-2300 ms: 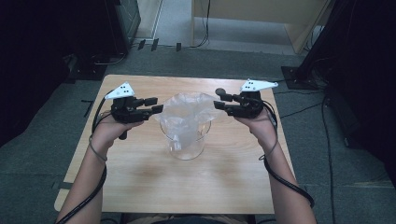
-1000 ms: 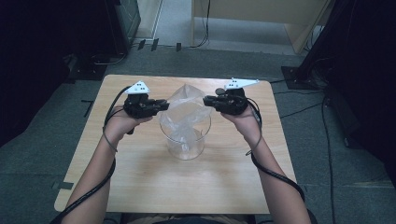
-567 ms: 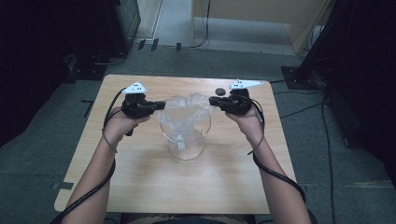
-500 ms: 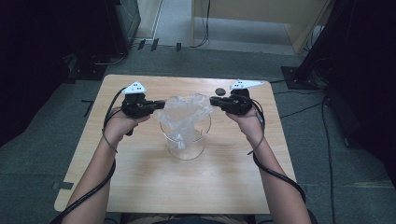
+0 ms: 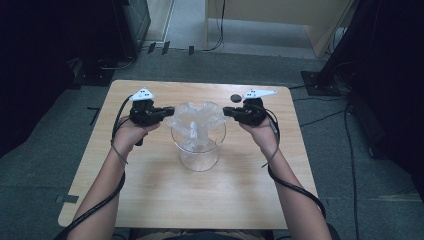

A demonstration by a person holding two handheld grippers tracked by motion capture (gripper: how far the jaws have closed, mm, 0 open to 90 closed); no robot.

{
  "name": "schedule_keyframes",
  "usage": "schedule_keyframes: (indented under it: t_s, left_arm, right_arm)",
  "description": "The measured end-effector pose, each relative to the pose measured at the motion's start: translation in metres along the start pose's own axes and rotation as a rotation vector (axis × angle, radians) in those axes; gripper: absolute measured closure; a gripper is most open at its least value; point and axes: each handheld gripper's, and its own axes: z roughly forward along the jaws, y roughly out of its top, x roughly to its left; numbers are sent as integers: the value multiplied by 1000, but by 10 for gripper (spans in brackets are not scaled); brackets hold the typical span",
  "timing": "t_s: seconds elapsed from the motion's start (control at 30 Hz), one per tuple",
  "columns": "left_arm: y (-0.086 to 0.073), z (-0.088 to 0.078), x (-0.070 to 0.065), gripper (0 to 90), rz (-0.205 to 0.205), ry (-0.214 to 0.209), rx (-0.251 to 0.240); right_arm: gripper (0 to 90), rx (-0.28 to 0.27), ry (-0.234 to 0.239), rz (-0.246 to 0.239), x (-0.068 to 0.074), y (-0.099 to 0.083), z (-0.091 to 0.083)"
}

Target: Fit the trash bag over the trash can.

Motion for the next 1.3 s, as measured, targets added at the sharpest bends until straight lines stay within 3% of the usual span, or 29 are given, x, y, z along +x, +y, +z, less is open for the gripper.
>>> schedule_keyframes:
  t_s: [0.5,0.77,0.83,0.93,1.03,1.1,1.2,1.3]
  left_arm:
    - [-17,12,7,873,-65,-34,52]
    - [-22,17,7,873,-64,-38,79]
    - [-24,18,8,873,-66,-39,86]
    - [-28,21,9,871,-84,-47,91]
    - [-30,23,9,873,-70,-35,113]
    - [-31,23,10,871,-83,-37,112]
    - [-30,21,11,855,-86,-34,100]
    - [-28,19,12,802,-81,-49,77]
  right_arm:
    - [884,92,9,4,-1,-15,16]
    - [884,135,2,0,-1,-20,22]
    - [882,170,-9,-14,-2,-22,24]
    - [878,187,-8,-7,-3,-24,26]
    - [884,236,-40,-42,-1,-25,28]
    - [882,263,-51,-64,0,-28,31]
    - [840,257,-53,-62,-1,-28,31]
    - [785,213,-47,-58,-3,-25,26]
